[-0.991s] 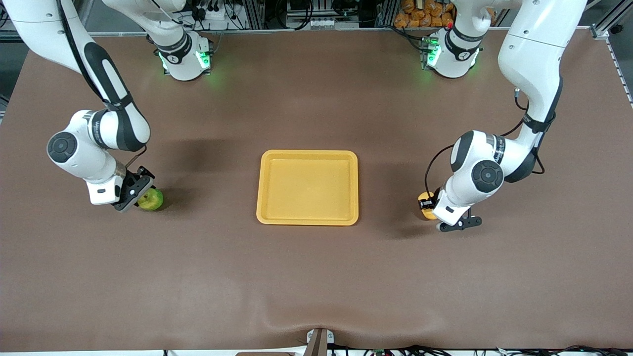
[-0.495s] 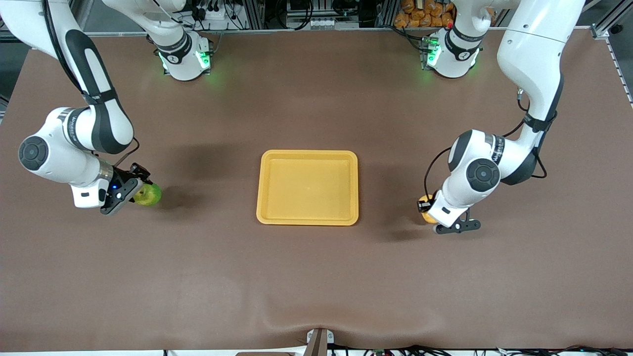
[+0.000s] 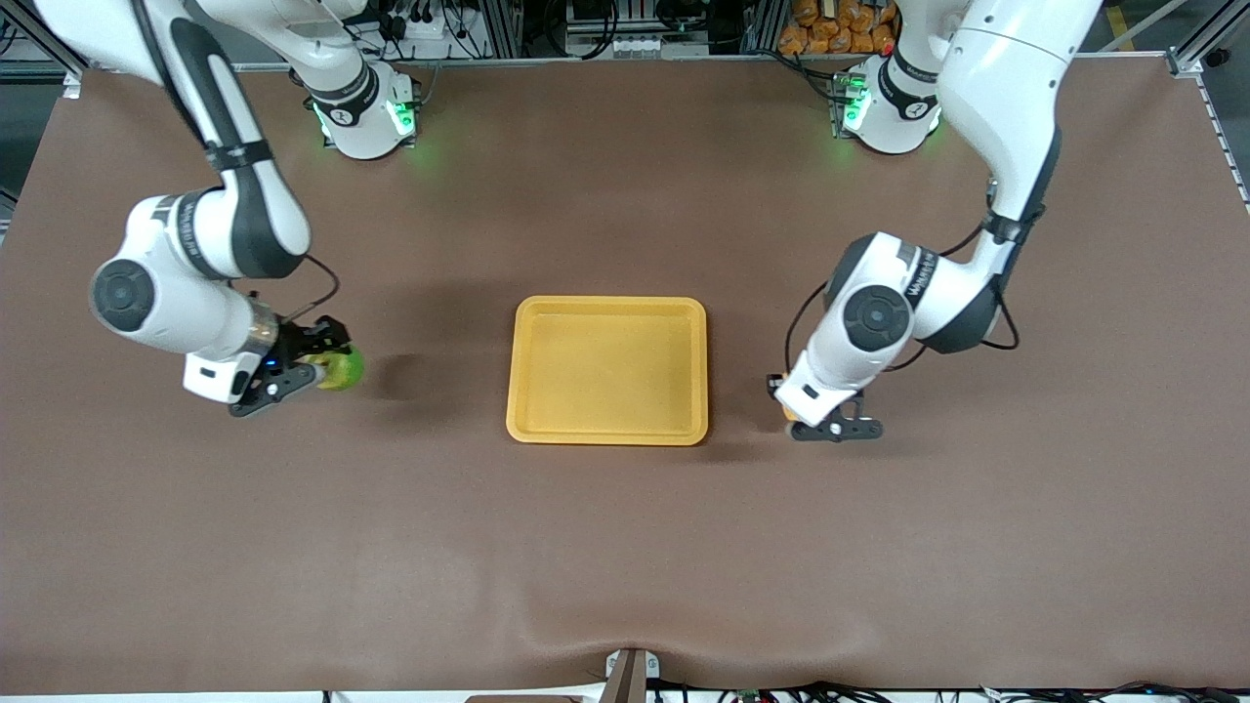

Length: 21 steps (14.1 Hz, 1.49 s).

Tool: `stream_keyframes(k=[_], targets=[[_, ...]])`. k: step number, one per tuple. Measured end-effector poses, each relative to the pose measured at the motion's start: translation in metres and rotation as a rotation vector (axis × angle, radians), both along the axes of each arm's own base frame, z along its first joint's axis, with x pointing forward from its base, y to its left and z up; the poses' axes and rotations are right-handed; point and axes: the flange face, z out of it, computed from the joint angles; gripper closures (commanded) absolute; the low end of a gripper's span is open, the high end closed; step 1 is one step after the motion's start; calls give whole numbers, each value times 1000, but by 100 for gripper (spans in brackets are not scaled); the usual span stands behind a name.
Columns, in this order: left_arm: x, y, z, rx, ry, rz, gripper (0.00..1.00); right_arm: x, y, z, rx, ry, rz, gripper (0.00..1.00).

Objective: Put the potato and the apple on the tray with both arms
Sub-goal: 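Carry the apple with the right gripper while the left gripper carries the potato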

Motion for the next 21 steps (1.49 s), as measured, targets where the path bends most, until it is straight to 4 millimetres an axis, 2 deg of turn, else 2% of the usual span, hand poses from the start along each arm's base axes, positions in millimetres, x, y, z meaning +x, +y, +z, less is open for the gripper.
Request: stream_keyframes(k=[2,5,7,8,11,14,18,21], targets=[[-6,-28,10,-10,-21,-25,100,-3,36,6,15,5,-120,100],[-28,-89,23,-30,-49,-62,100,-3,100,28,33,-11,-272,100],[-41,-123,22,-41,-55,-76,100,-2,132,43,48,-18,-368,100],[-45,-133,16,-43,-51,-77,100,-1,143,47,72,-6,-425,100],[-46,-144,-7,-36,-28,-84,100,4,163,44,162,60,-572,100],[-49,-151,-18,-33,-17,-95,100,6,182,28,223,118,-744,100],[-57,-160,-33,-28,-1,-120,100,-1,209,6,188,184,-959,100],[-60,-164,-44,-34,-1,-126,100,-12,242,-14,163,190,-1053,100]])
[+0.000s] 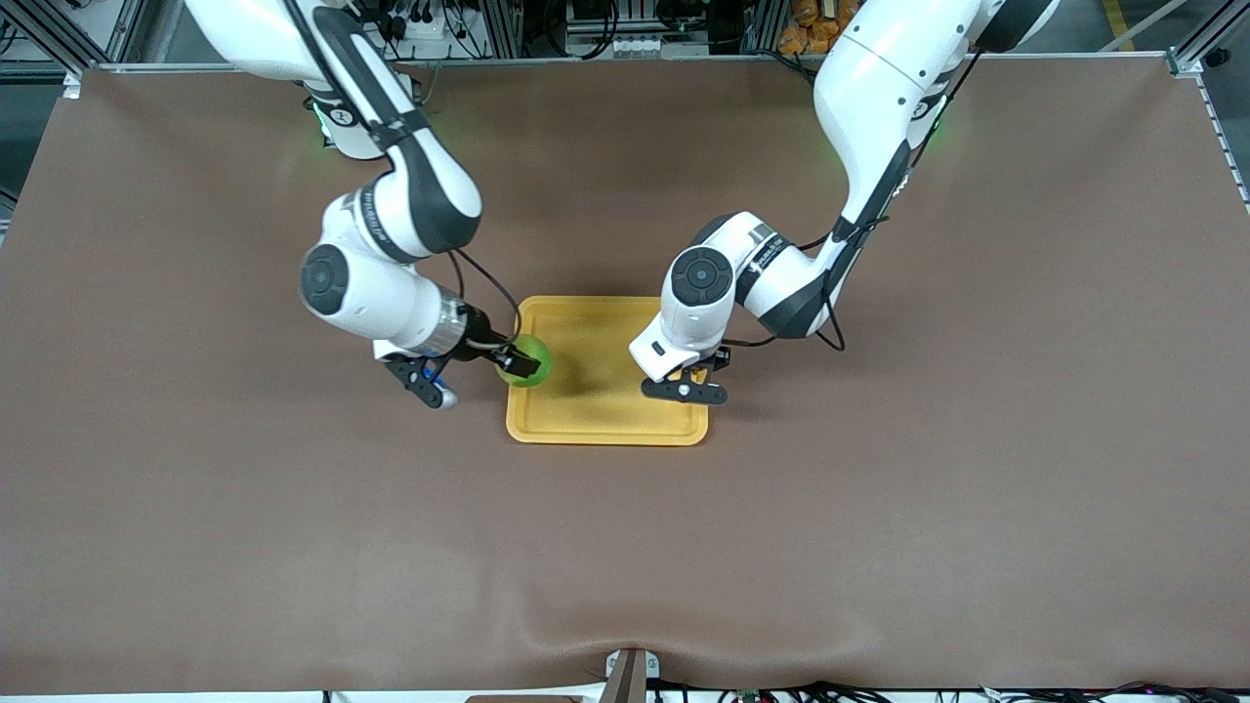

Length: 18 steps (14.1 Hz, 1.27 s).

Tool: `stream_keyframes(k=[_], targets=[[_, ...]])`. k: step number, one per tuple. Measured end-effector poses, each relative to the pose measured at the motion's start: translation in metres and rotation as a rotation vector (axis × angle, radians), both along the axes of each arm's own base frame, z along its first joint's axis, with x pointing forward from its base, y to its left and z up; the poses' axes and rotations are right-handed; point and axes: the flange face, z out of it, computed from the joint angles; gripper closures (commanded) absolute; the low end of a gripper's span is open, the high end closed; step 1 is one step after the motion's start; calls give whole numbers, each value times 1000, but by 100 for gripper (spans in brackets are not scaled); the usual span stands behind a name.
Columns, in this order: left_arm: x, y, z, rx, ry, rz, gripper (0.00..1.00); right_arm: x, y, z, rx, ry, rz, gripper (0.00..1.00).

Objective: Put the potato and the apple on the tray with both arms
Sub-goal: 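Carry the apple with the right gripper while the left gripper carries the potato, then release the potato on the tray and raise the left gripper away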

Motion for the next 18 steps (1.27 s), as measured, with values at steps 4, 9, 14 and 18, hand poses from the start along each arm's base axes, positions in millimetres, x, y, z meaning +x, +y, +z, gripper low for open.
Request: stream_keyframes(k=[4,9,14,18], targets=[[0,0,-8,3,7,3,0,-11,20,-49,-40,36,-14,100],[8,0,0,-7,-10,10,0,-8,20,-63,-59,51,-145,100],[49,45,72,-2,-55,90,0,-14,29,-76,-78,62,-141,100],[84,132,152,32,-70,179,0,-14,31,-77,-106,43,-109,100]])
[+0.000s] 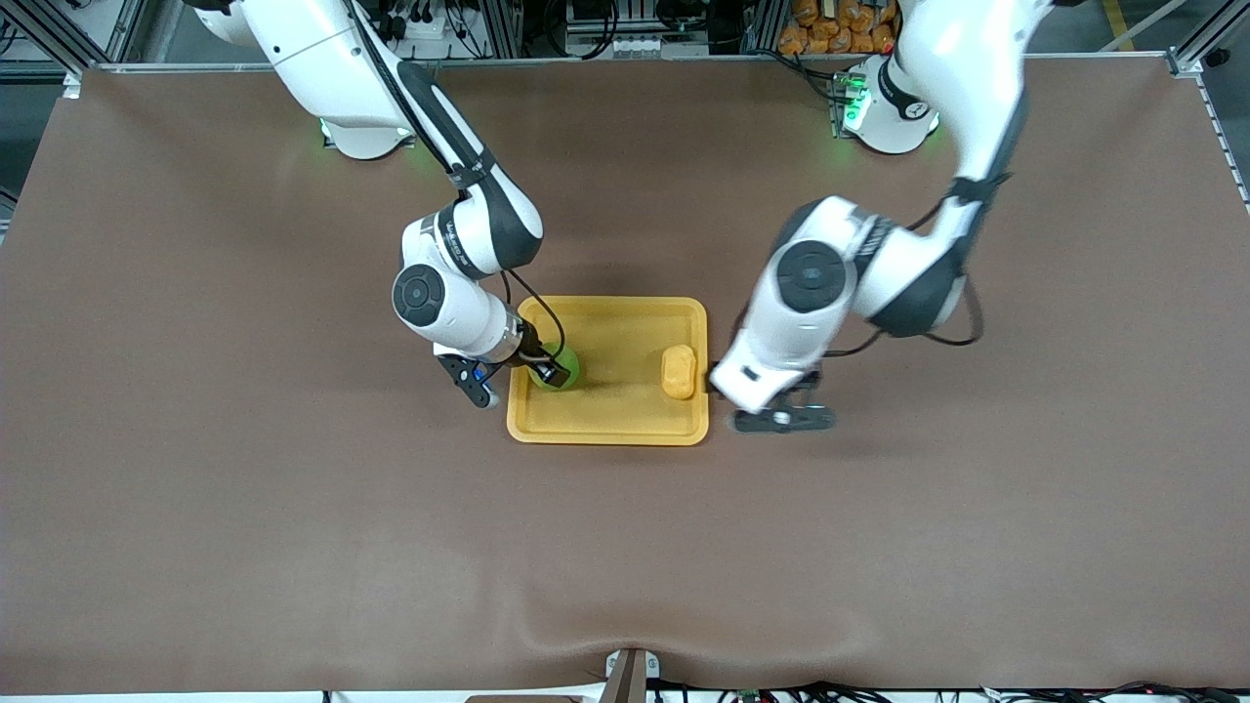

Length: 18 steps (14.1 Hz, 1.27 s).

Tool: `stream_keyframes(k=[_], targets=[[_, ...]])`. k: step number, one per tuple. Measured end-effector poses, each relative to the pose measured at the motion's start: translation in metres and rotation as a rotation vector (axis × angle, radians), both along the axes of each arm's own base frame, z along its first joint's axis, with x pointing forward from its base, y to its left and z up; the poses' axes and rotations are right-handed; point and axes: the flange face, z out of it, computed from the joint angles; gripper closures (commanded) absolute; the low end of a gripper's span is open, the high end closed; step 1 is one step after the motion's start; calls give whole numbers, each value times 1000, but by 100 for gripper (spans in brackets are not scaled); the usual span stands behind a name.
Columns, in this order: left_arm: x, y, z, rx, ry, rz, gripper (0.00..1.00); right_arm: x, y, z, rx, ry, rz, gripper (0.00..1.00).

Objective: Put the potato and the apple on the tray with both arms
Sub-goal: 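Release the potato on the tray and raise the left gripper away, then open the right gripper to set the apple on the tray and lift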

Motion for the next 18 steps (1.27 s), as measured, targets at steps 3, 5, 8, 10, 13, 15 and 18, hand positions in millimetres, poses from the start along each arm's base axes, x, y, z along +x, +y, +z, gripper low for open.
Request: stream_keyframes(k=[3,5,8,10,13,15,18], targets=[[18,72,49,17,-11,9,0,0,3,2,-40,-15,13,95],[19,104,80,26,-6,31,0,-4,10,3,-80,-33,36,44],[12,127,121,45,46,72,0,-12,23,3,-140,-57,55,0],[9,132,142,50,50,74,0,-16,26,0,-155,-57,64,0],[3,160,168,62,64,45,0,-10,32,14,-142,-76,66,0],[-7,190,188,57,103,31,0,0,40,51,-135,-65,77,0],[-27,216,224,45,112,18,0,26,22,143,-141,-28,120,0]])
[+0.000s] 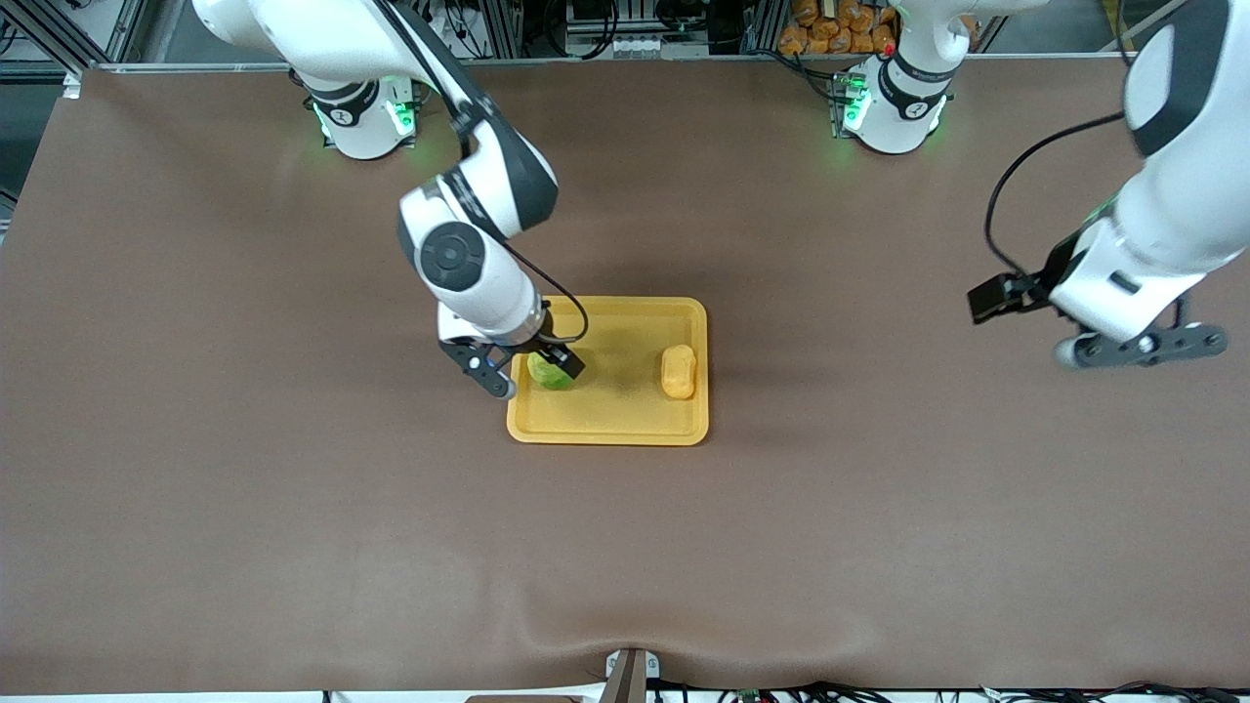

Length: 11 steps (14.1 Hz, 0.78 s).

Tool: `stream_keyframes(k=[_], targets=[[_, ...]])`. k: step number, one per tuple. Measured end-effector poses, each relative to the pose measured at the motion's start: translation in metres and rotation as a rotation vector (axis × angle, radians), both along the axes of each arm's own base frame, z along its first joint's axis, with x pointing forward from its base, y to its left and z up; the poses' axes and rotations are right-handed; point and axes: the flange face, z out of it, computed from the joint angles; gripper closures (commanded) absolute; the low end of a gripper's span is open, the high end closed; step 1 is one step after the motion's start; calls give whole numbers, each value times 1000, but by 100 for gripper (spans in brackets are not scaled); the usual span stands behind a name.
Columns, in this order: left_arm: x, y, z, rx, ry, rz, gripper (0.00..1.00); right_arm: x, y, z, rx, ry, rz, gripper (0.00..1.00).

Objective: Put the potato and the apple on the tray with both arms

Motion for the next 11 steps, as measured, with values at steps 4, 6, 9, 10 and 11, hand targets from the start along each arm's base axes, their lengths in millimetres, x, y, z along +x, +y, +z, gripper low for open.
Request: stream_keyframes(k=[4,6,9,10,11], targets=[[-31,23,29,-12,-7,-32,0,33,-102,67,22,0,183,0],[-50,30,36,-7,-11,-36,0,43,-159,81,37,9,275,0],[-66,32,45,-9,-22,-36,0,37,-238,102,65,-20,397,0],[-69,32,47,-9,-19,-36,0,30,-259,110,73,-33,434,0],[-71,32,48,-8,-14,-36,0,21,-275,120,80,-42,464,0]])
